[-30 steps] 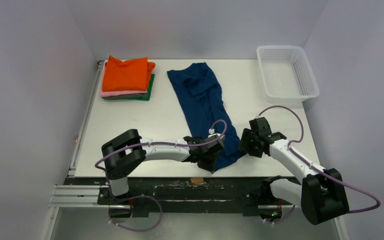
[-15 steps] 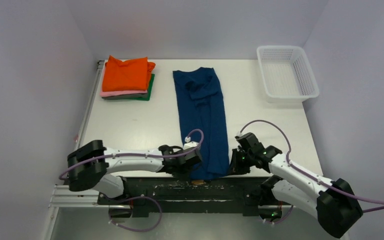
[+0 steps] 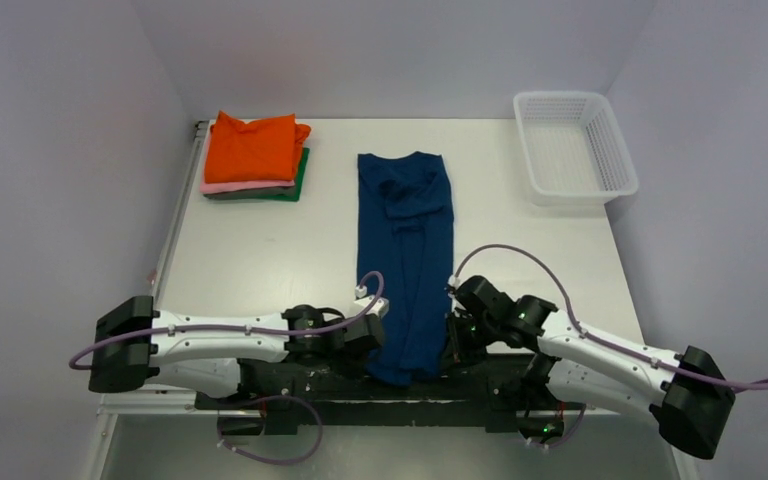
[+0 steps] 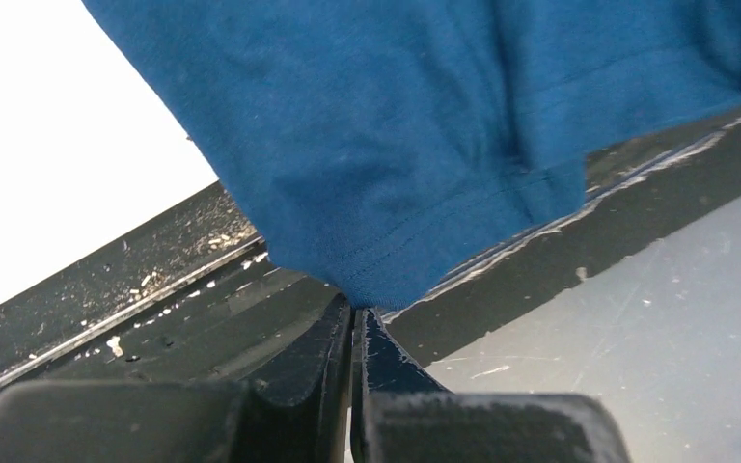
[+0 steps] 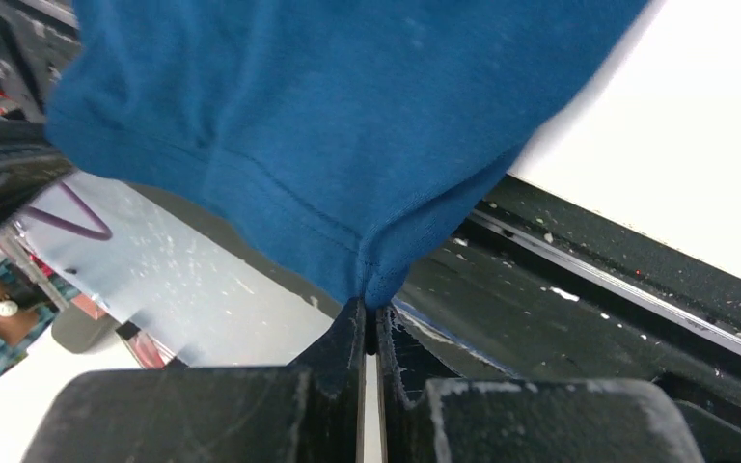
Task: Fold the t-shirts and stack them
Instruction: Grab the bottom of the folded rectangular tshirt with both arms, then fold the folded rectangular tshirt in 1/3 of the way
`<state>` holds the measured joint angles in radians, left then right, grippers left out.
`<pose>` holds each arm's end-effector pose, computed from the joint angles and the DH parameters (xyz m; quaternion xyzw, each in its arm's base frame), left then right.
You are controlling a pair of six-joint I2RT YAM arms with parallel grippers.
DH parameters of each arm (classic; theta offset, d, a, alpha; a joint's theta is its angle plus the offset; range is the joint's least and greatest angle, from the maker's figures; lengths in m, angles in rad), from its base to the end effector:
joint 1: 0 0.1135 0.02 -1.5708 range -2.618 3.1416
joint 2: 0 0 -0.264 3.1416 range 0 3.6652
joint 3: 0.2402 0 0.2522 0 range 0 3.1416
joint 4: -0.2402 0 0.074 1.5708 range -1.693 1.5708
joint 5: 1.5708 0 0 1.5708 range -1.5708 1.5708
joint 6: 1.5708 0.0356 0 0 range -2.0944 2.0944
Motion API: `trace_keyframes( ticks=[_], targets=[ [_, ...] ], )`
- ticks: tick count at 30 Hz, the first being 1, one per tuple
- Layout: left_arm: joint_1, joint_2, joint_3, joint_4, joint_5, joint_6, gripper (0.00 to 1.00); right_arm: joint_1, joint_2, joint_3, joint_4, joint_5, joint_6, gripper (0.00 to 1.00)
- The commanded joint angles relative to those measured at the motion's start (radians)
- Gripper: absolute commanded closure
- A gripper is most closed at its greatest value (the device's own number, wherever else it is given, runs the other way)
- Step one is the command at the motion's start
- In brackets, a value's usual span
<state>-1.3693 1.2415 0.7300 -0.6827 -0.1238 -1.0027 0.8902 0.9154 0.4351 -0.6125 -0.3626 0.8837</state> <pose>0.0479 -0.2125 0.1941 0.1673 0.9661 -0.1504 0.1265 0.0867 0.1272 0.1676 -0.0458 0.9555 0.2912 0.0113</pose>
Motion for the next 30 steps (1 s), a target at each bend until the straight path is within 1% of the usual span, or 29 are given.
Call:
trace_keyframes(
  ticks=[1,4,6,7,9,11,12,15,17,19,21,24,30],
  targets=[
    [0.021,-0.054,0.029,0.043,-0.036,0.04,1.0,0.003,0.016,0.13,-0.086,0.123,-0.029,1.0],
    [0.092,-0.047,0.072,0.039,-0.048,0.097,1.0,0.0,0.076,0.228,-0.173,0.258,-0.062,1.0],
    [0.163,-0.047,0.082,0.06,-0.054,0.132,1.0,-0.004,0.101,0.289,-0.212,0.417,-0.061,1.0],
    [0.201,-0.046,0.087,0.082,-0.054,0.142,1.0,-0.009,0.109,0.312,-0.211,0.481,-0.056,1.0],
    [0.257,-0.032,0.114,0.111,-0.069,0.178,1.0,-0.034,0.126,0.347,-0.161,0.528,-0.066,1.0],
    [0.298,0.001,0.167,0.125,-0.091,0.217,1.0,-0.074,0.154,0.376,-0.083,0.522,-0.094,1.0],
    [0.323,0.023,0.192,0.132,-0.089,0.236,1.0,-0.114,0.174,0.392,-0.042,0.506,-0.114,1.0],
    [0.422,0.118,0.273,0.121,-0.075,0.275,1.0,-0.202,0.238,0.433,0.053,0.496,-0.155,1.0],
    [0.479,0.186,0.335,0.103,-0.114,0.285,1.0,-0.247,0.292,0.48,0.077,0.525,-0.173,1.0],
    [0.505,0.271,0.419,0.069,-0.147,0.312,1.0,-0.276,0.364,0.523,0.092,0.572,-0.173,1.0],
    [0.531,0.353,0.513,0.022,-0.172,0.334,1.0,-0.303,0.433,0.57,0.12,0.572,-0.199,1.0],
    [0.587,0.444,0.605,0.002,-0.157,0.359,1.0,-0.346,0.535,0.647,0.136,0.548,-0.228,1.0],
    [0.673,0.586,0.75,-0.019,-0.101,0.406,1.0,-0.425,0.668,0.733,0.167,0.527,-0.249,1.0]
  ],
)
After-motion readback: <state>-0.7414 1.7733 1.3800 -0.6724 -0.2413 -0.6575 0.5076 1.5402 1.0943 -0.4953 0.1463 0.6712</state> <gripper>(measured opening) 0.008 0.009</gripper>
